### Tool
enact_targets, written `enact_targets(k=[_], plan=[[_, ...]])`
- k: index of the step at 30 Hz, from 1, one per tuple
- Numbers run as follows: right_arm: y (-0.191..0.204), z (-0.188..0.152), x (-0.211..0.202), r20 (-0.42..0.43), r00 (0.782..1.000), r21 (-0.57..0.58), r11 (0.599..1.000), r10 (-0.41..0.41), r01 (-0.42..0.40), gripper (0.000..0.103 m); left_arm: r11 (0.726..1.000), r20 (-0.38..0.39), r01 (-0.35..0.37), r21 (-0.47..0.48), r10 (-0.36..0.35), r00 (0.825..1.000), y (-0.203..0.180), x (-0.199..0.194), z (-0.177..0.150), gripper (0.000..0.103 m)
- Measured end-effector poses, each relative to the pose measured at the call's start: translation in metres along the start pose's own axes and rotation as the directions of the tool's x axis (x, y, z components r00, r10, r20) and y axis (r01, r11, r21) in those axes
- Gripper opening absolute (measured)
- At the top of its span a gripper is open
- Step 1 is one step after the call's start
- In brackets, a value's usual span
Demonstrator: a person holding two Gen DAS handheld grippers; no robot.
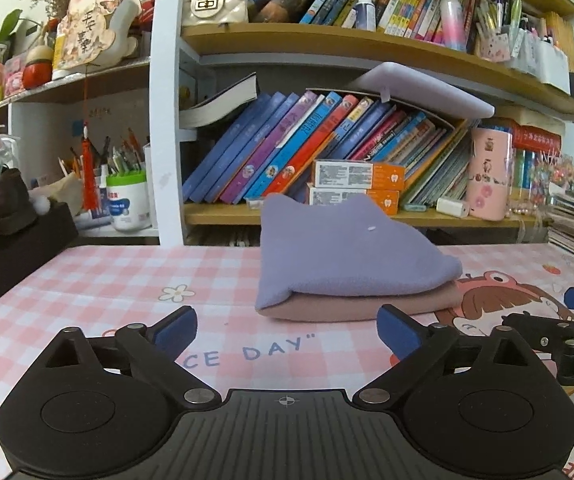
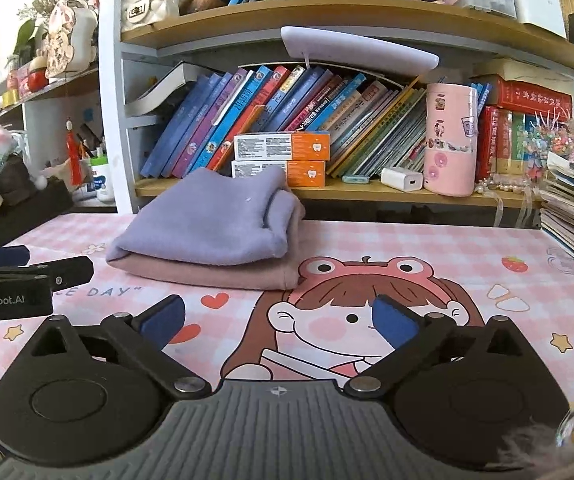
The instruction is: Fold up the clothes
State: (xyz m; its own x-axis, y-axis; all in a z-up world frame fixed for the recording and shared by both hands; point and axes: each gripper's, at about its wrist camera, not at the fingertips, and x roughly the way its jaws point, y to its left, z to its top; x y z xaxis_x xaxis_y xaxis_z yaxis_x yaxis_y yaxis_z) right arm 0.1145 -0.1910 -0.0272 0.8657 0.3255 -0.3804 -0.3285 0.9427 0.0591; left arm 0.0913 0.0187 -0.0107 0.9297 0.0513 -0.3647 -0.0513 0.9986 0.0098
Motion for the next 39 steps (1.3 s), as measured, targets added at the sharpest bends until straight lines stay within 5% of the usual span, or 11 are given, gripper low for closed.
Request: enact_targets(k=[39], plan=[[-0.0008,-0.0009,0.0062,-0.039,0.999,0.006,1.0,-0.019,0.019,0.103,0.999,-0.044,0.005,0.043,-0.003,0.999,-0.0072,0.0076,-0.0006,0.103]])
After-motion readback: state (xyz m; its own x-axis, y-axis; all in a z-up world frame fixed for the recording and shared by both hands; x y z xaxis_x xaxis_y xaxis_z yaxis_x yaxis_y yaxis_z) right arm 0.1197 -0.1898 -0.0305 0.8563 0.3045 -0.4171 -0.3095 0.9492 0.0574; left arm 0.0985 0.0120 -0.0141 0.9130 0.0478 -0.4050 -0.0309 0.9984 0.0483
